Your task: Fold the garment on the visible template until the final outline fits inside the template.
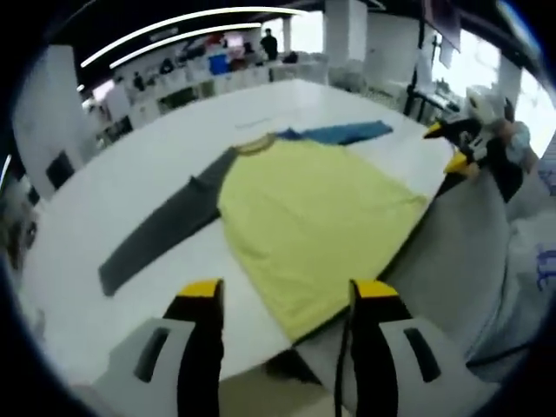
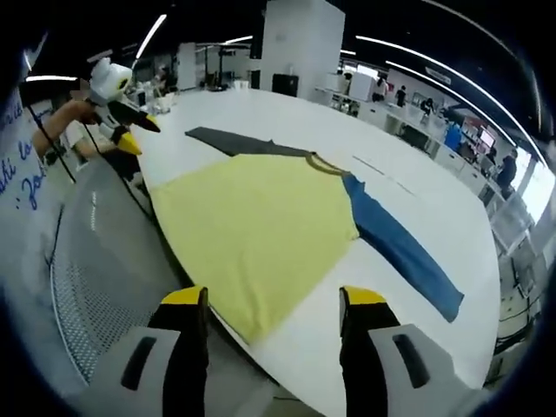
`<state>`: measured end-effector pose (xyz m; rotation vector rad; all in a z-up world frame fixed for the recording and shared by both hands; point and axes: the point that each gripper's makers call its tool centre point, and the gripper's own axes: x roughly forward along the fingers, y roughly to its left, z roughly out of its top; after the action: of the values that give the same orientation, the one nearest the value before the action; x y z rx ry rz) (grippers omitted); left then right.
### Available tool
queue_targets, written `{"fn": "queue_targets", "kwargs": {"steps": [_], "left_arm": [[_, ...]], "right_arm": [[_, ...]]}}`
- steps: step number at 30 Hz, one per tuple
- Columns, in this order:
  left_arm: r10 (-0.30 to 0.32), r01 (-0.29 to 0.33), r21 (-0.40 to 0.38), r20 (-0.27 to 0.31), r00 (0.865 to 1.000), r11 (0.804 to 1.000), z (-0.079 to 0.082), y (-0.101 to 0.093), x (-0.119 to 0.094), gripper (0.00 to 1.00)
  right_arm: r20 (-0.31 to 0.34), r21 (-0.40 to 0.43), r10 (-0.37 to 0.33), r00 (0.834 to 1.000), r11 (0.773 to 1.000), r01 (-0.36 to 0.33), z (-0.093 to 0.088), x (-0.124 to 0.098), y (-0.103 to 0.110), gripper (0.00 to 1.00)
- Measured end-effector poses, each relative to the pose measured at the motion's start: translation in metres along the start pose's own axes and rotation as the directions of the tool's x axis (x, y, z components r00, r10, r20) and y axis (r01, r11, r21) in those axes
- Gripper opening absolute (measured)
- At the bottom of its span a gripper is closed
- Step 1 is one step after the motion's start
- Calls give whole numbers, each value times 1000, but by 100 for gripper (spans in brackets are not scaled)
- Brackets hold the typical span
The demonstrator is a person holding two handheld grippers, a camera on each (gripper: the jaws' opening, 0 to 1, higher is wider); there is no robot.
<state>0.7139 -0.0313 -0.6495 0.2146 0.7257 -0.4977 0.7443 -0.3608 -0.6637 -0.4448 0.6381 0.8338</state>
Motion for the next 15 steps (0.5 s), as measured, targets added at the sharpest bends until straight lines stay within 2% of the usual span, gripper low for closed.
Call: {"fn": "queue_targets", "kwargs": {"steps": [2, 4, 8, 10, 13, 15], "left_arm": [[-30, 31, -29, 46, 998, 999, 8, -5, -3, 57], [-26, 27, -13, 71, 997, 1000, 13, -6, -6, 62], [-7, 4, 37, 64, 998, 999, 15, -6, -9, 73], [7, -11, 46, 77, 997, 999, 19, -3, -9, 78], [-7, 4, 31, 90, 996, 1000, 23, -2, -9, 78], [-18, 15, 39, 93, 995, 999, 25, -5, -8, 78]], "right_arm": [[-8, -29, -7, 1000, 1000, 7, 1, -4, 0, 70], [-9, -45, -6, 1000, 999, 6, 3, -8, 1, 75], [11, -48, 2, 1000, 999, -1, 11, -16, 3, 79], [31, -37, 12, 999, 999, -11, 17, -19, 6, 82], [89, -21, 29, 996, 999, -27, 28, -22, 7, 85], [86, -19, 32, 996, 999, -31, 27, -21, 7, 85]]}}
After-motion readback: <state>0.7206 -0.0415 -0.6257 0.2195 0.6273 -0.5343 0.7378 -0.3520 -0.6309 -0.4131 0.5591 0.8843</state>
